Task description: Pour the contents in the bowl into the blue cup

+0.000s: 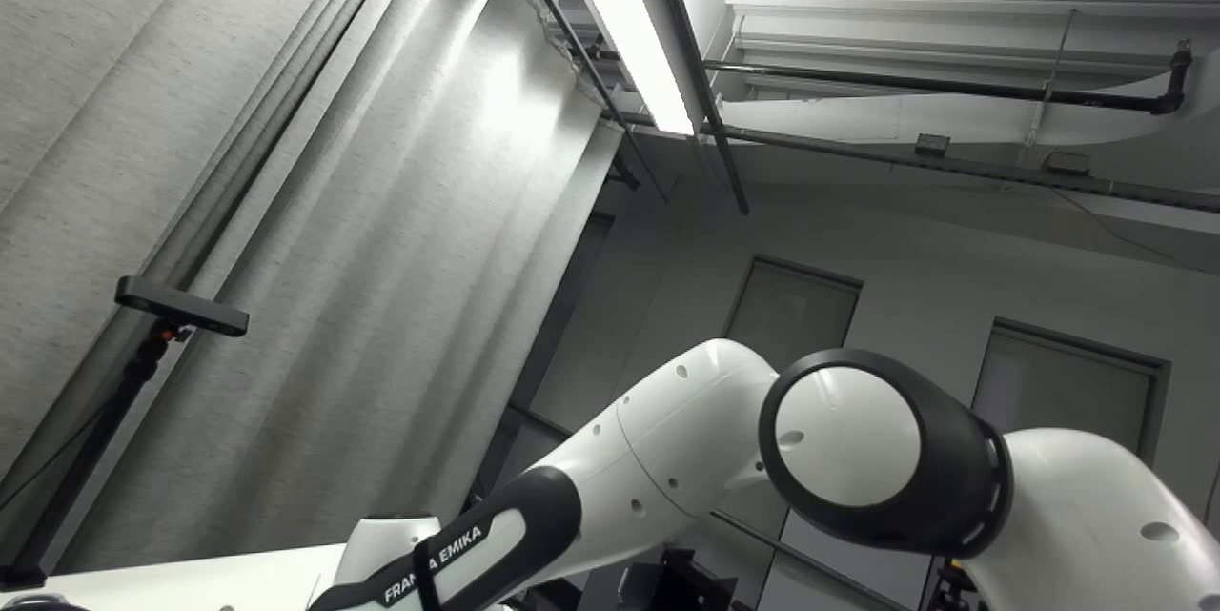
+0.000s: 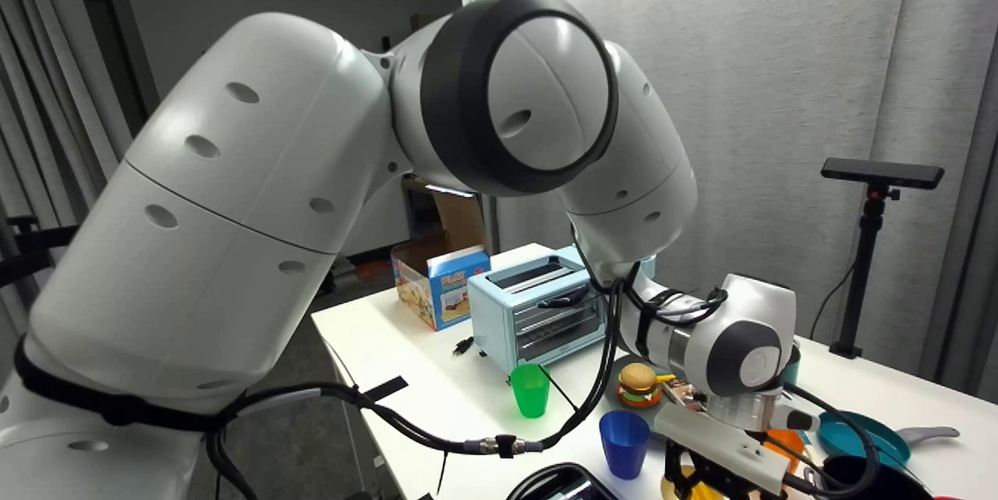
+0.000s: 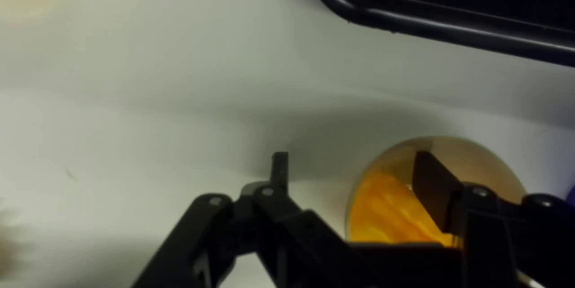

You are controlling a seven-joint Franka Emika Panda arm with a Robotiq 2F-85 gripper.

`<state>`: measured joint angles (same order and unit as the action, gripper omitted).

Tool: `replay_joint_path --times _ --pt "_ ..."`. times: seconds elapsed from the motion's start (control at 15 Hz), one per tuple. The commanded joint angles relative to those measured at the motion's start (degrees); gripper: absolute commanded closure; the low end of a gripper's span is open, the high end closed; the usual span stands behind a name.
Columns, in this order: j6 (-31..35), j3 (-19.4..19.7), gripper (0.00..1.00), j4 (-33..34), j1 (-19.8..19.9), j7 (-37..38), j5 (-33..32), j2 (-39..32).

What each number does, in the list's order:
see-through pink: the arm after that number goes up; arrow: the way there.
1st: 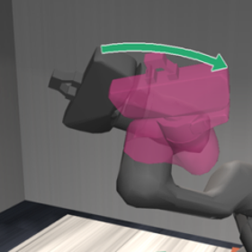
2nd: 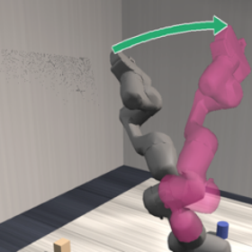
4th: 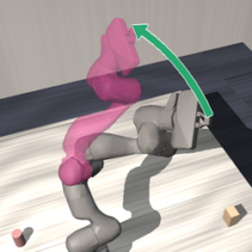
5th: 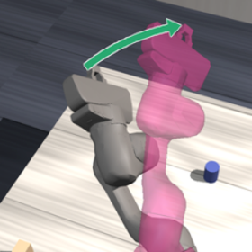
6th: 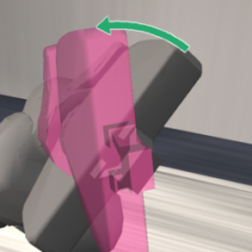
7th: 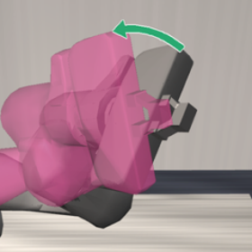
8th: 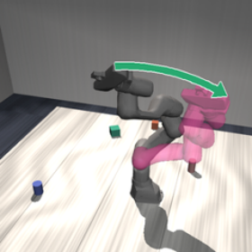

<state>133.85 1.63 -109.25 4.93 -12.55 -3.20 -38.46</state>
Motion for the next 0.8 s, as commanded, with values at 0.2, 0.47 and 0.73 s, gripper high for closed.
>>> replay_joint_path --times 0.2,0.47,0.73 --pt "0.54 -0.24 0.8 1.15 0.13 0.64 -0.46 -0.97" --pt "0.36 -0.36 0.99 1.21 0.18 0.62 -0.27 -0.33" --pt "0.26 -0.55 0.98 1.13 0.33 0.38 -0.05 0.83"
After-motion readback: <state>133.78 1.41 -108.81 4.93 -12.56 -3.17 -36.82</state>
